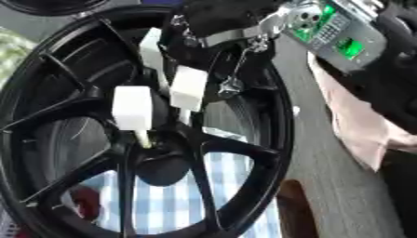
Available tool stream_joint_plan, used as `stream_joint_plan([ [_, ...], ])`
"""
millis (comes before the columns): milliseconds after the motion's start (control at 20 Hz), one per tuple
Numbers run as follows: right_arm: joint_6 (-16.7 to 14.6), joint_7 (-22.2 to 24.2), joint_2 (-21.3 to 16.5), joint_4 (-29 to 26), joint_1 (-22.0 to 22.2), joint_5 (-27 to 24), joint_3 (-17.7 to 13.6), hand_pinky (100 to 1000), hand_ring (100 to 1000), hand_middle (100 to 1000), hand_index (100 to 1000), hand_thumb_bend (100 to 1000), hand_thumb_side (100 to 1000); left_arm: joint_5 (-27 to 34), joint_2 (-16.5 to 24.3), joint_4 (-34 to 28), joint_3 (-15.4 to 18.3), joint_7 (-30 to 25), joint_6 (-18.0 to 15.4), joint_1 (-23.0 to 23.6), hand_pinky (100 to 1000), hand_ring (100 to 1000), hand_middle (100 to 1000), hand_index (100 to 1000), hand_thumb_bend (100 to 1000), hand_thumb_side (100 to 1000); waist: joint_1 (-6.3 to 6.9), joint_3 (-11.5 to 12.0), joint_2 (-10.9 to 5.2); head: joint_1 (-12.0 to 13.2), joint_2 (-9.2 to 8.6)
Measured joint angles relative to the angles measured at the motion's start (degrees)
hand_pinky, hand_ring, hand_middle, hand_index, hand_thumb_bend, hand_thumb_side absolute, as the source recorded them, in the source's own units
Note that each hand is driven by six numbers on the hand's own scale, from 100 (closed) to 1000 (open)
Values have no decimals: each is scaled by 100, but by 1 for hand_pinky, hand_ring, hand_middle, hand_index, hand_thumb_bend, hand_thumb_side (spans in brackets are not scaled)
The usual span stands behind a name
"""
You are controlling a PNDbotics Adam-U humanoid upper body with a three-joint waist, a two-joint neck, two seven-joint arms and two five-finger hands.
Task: Pull the pin out of the wheel hub.
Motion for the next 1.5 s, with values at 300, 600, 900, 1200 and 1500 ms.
stream_joint_plan([
  [300,36,36,3,14,-27,-28,18,868,567,565,653,383,100,0,0,0,0,-5,7,1,669,637,614,730,510,650,0,-3,0,-3,-2],
  [600,77,77,35,34,-30,-77,23,860,542,532,622,381,100,0,-1,0,0,-2,12,4,670,636,613,729,509,650,0,-8,0,-20,-24],
  [900,117,117,37,35,-50,-114,21,857,535,506,598,382,100,0,-1,0,0,0,15,5,670,635,613,730,508,650,0,-8,0,-26,-48],
  [1200,140,141,40,36,-61,-129,21,856,536,502,595,382,100,0,-1,0,0,1,16,12,671,634,614,730,507,650,-1,-8,0,-27,-50],
  [1500,141,141,41,49,-63,-131,21,857,535,501,593,381,100,0,-1,0,0,2,16,12,671,633,613,729,507,649,-1,-7,0,-39,-61],
])
